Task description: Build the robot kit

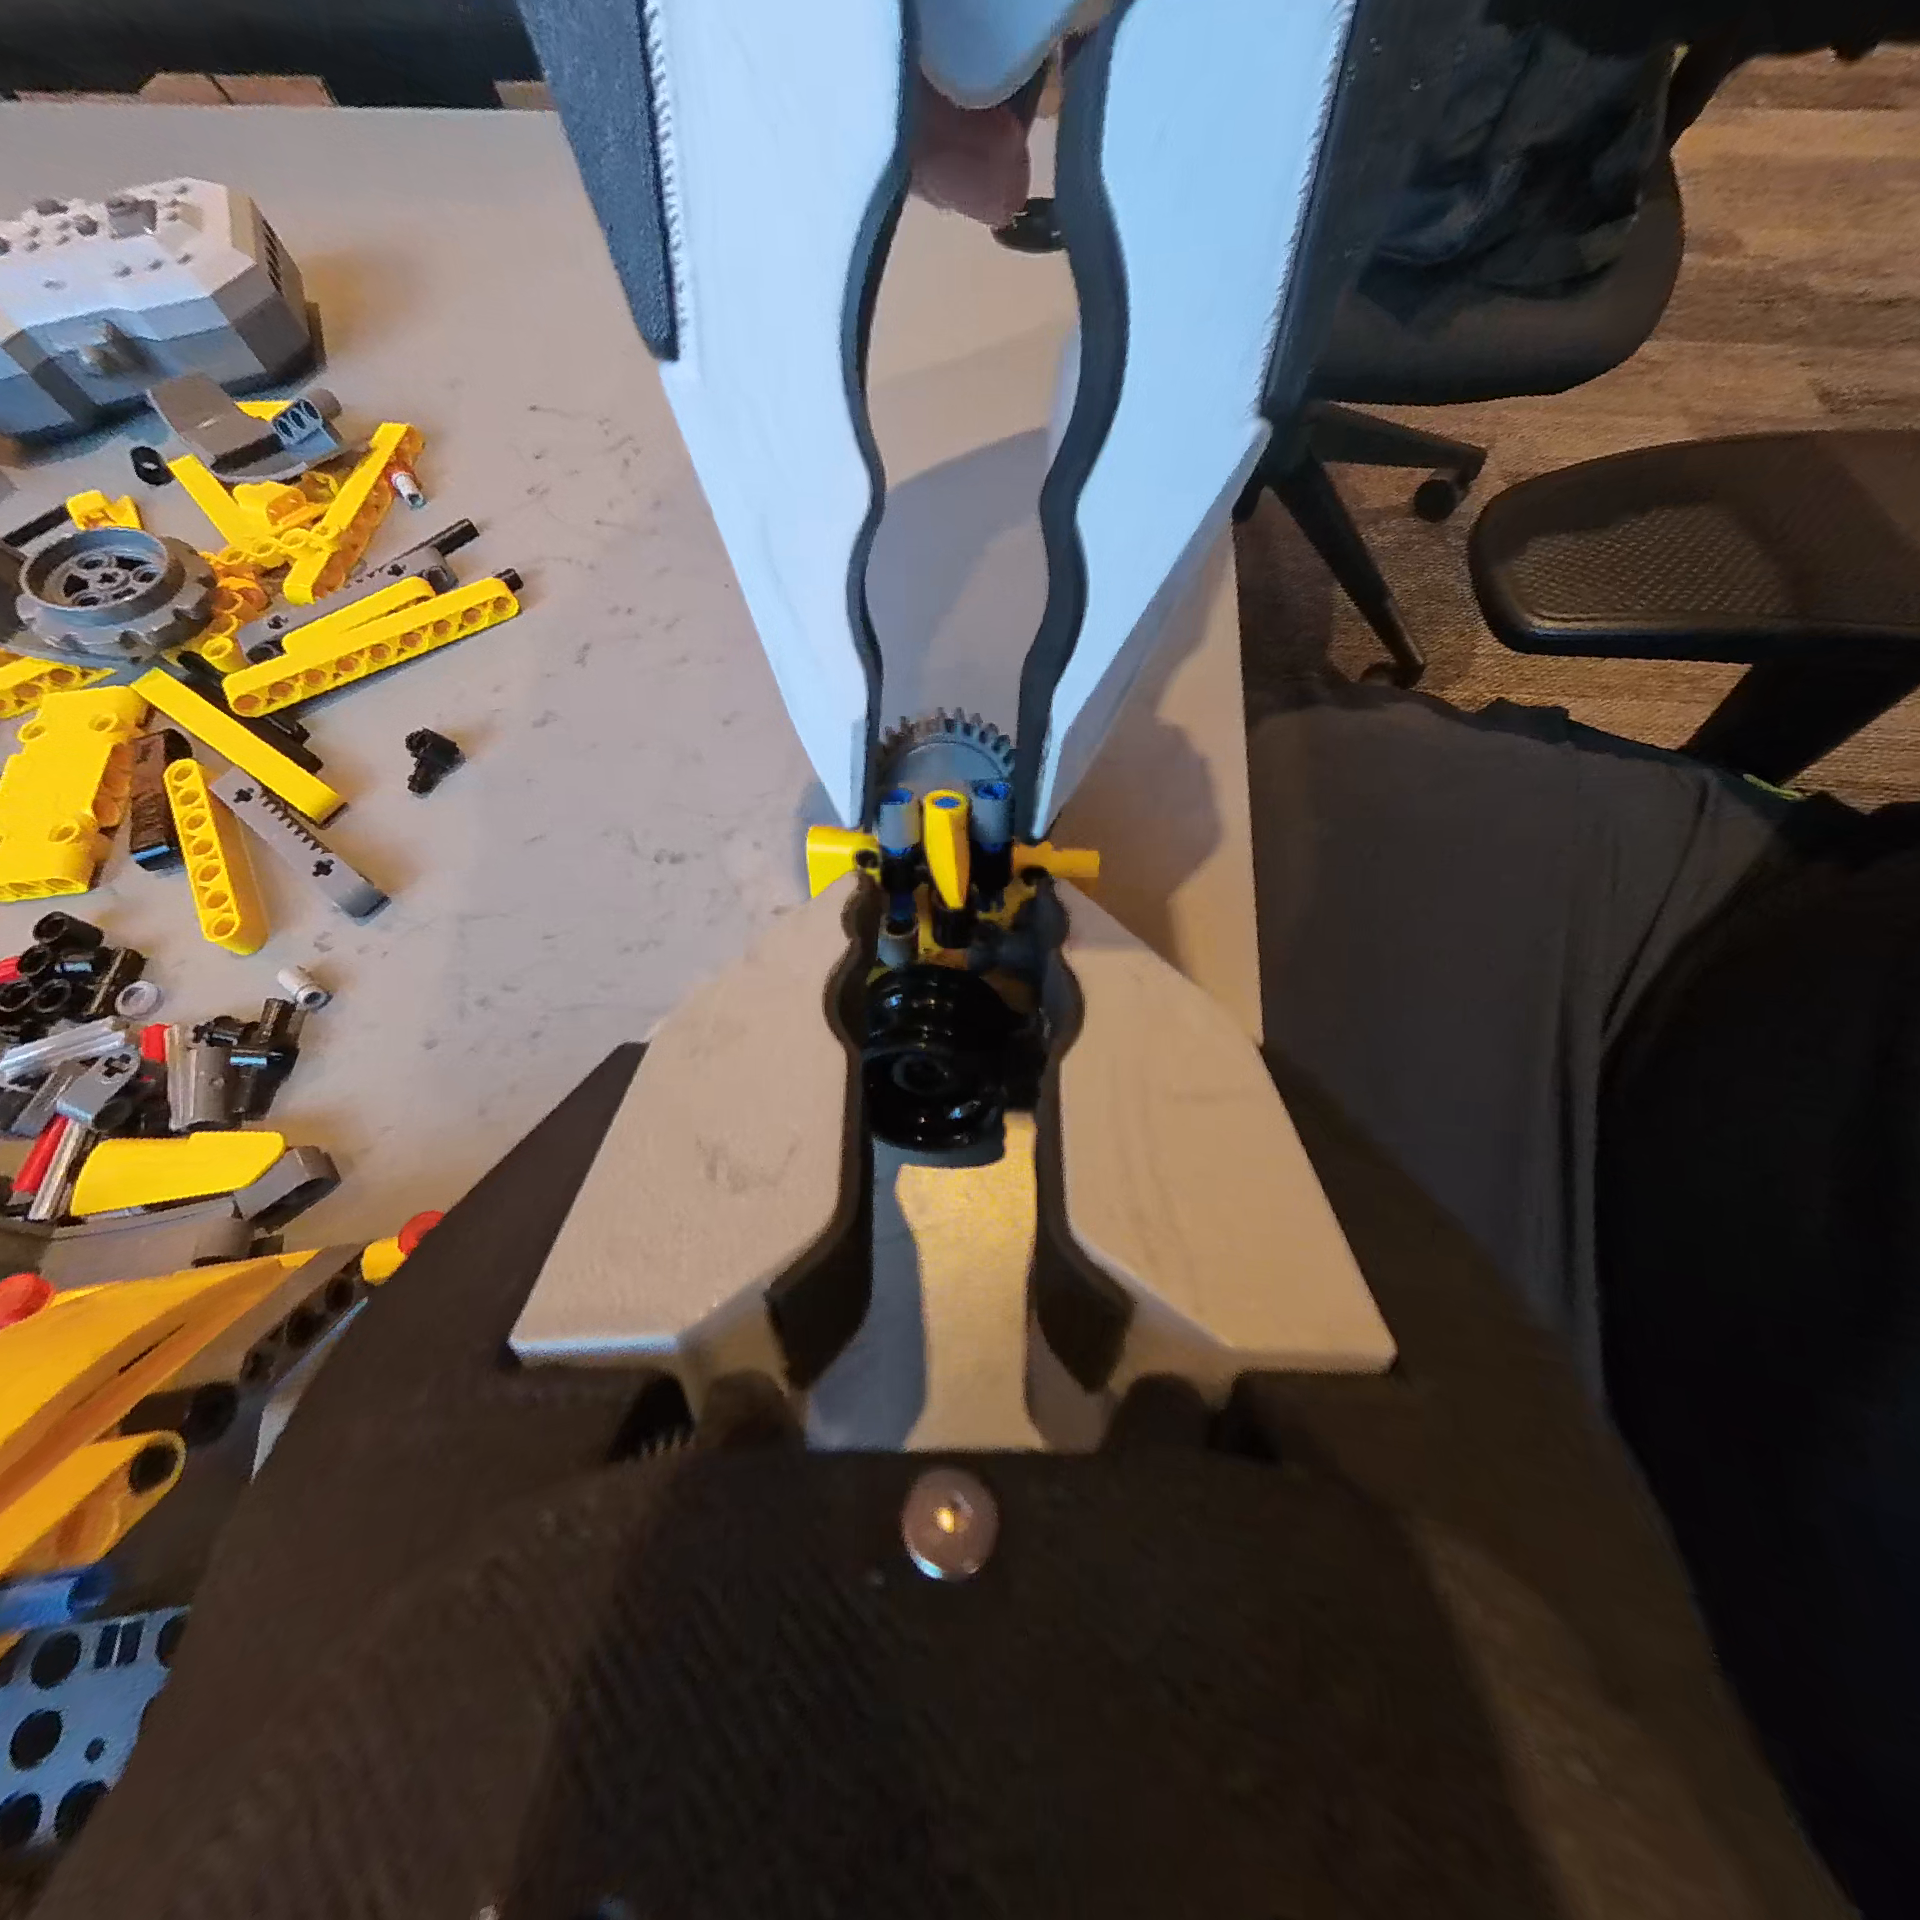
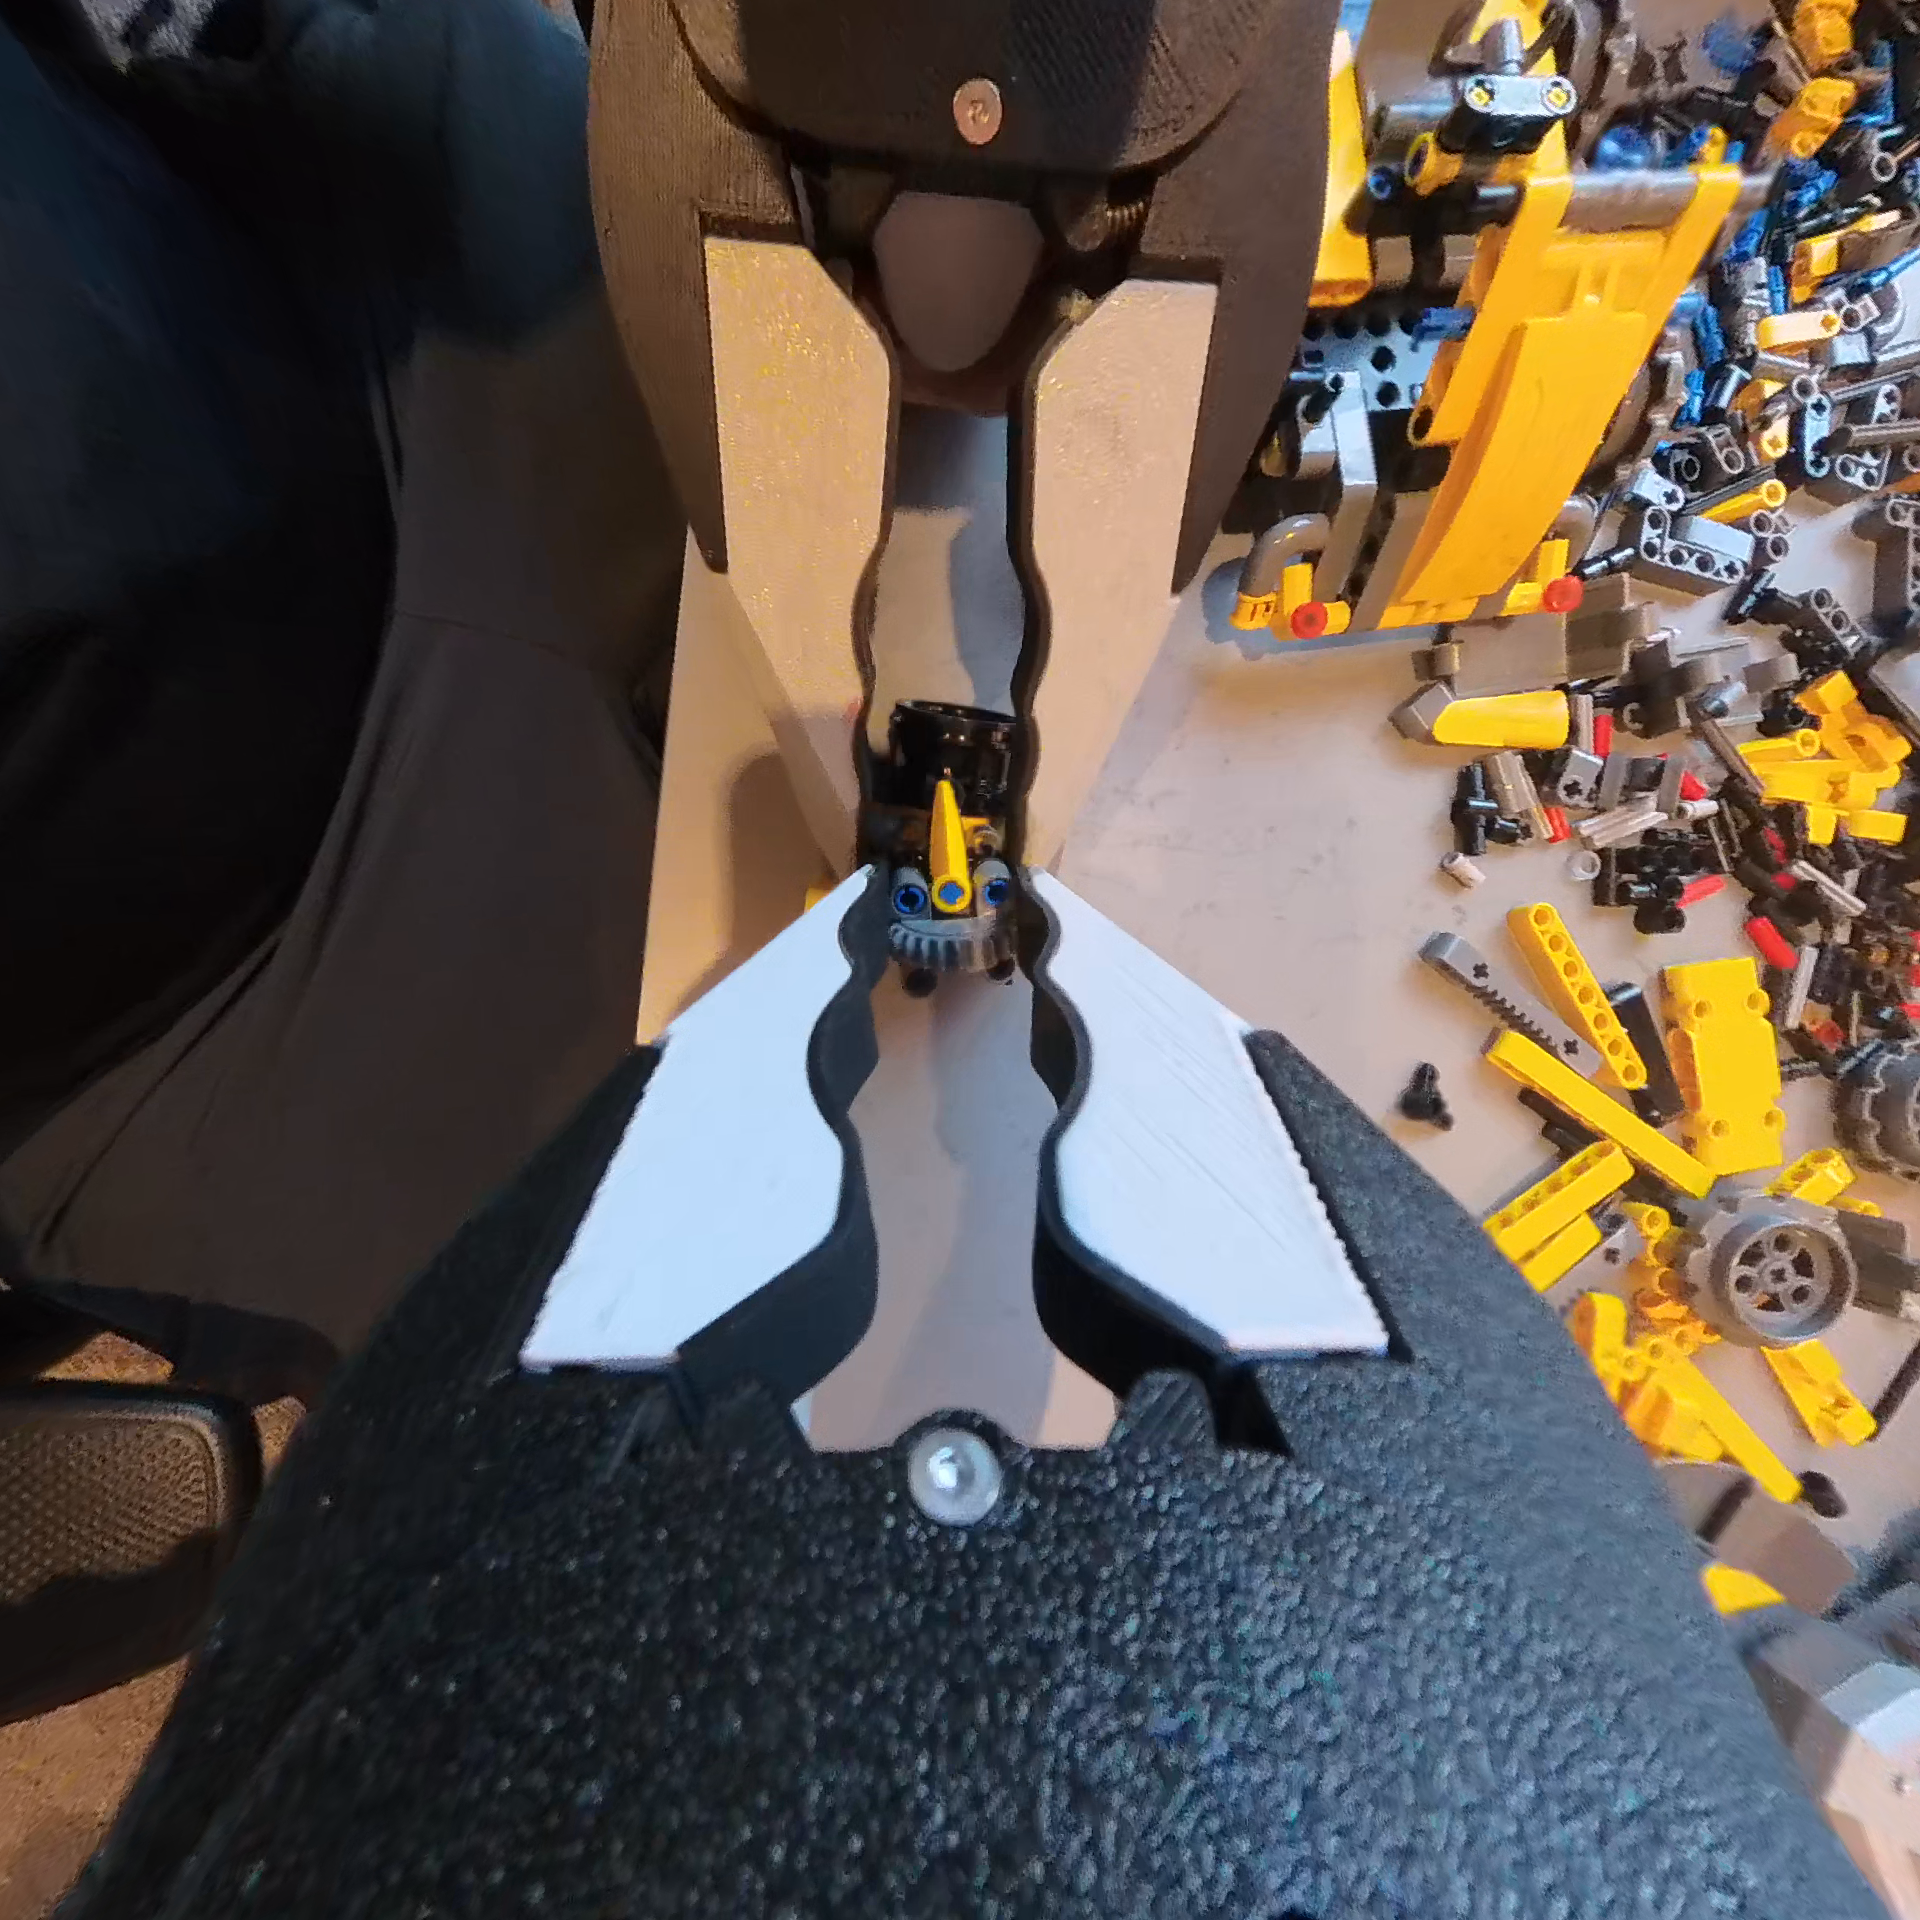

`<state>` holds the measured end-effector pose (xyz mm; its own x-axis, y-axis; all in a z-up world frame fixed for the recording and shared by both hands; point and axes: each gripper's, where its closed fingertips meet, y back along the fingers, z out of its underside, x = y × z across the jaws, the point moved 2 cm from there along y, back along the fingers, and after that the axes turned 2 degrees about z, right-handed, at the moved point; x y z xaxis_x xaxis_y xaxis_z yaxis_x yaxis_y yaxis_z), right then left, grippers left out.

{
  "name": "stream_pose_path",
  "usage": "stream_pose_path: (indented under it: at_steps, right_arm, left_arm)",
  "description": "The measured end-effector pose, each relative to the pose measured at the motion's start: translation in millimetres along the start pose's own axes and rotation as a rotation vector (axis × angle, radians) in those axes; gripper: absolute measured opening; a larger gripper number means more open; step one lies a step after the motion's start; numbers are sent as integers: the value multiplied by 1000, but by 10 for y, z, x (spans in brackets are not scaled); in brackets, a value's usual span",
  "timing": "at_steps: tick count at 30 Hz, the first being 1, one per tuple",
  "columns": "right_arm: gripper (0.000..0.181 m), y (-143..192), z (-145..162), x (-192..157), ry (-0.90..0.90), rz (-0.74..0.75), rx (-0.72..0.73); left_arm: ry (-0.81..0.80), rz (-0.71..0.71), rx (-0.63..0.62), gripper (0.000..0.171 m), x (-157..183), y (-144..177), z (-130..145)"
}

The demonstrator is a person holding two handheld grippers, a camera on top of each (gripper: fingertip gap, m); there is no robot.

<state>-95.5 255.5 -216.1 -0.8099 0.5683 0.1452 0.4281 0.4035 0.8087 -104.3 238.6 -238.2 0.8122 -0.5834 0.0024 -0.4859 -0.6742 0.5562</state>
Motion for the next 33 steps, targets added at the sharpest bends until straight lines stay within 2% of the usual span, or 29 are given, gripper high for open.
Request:
stream_pose_path:
  at_steps: [4,7,13,17,19,22,27,30,33]
  right_arm:
    - [23,27,13,12,-36,18,48]
    - [23,128,1,50,-104,38,138]
    - [23,371,-75,-4,-293,19,474]
    - [23,359,34,-84,-355,91,571]
    - [23,354,77,-131,-379,119,613]
    - [23,298,154,-181,-386,171,599]
    - [23,240,252,-252,-347,200,501]
    - [23,209,298,-279,-331,195,466]
    - [23,110,396,-300,-308,200,370]
  left_arm:
    - [-6,-16,1,29,-16,7,0]
    - [-9,-25,17,32,-28,22,-18]
    - [-3,-13,113,28,5,127,-182]
    - [-55,3,125,0,126,169,-260]
    - [-39,14,95,2,170,114,-233]
    - [16,64,52,10,241,-16,-180]
    - [29,50,5,0,269,-128,-148]
    - [61,71,-30,0,290,-190,-109]
    - [69,67,-61,0,289,-234,-63]
